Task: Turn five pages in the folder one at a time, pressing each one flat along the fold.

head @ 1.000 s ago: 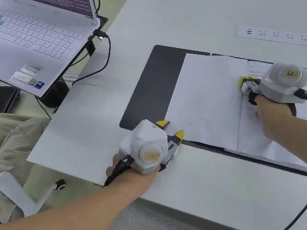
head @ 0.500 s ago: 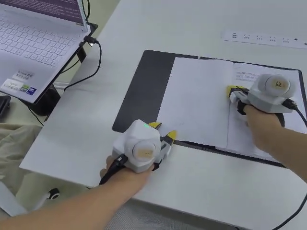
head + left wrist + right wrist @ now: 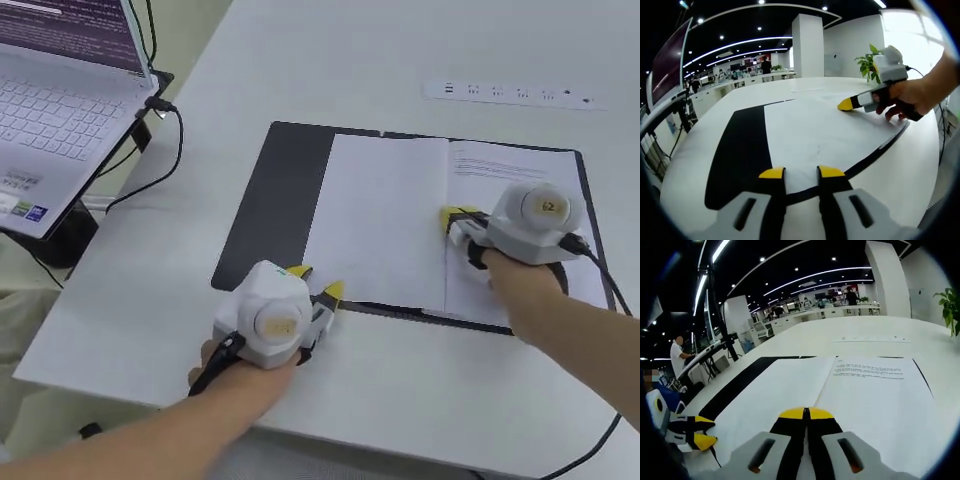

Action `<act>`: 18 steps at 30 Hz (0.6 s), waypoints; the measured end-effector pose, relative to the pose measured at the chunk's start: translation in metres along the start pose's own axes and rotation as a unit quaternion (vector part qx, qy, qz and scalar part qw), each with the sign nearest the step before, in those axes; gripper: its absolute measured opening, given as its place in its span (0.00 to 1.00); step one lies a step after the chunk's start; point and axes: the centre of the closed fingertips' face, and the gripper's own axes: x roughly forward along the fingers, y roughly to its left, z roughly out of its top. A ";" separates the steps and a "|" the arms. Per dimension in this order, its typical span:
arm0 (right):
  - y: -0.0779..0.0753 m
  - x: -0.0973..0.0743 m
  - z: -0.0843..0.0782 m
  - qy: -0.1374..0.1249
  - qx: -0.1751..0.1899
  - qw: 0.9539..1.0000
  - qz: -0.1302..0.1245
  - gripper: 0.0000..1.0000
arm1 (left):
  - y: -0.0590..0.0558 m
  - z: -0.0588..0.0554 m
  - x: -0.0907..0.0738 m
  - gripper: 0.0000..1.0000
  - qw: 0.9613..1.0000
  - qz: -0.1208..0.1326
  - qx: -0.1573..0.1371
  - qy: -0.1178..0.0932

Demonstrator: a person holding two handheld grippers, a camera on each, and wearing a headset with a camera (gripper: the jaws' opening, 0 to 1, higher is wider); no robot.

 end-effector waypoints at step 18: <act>0.026 -0.036 -0.039 0.030 0.006 0.998 0.049 0.00 | -0.001 0.002 -0.003 0.23 1.000 -0.001 0.002 -0.006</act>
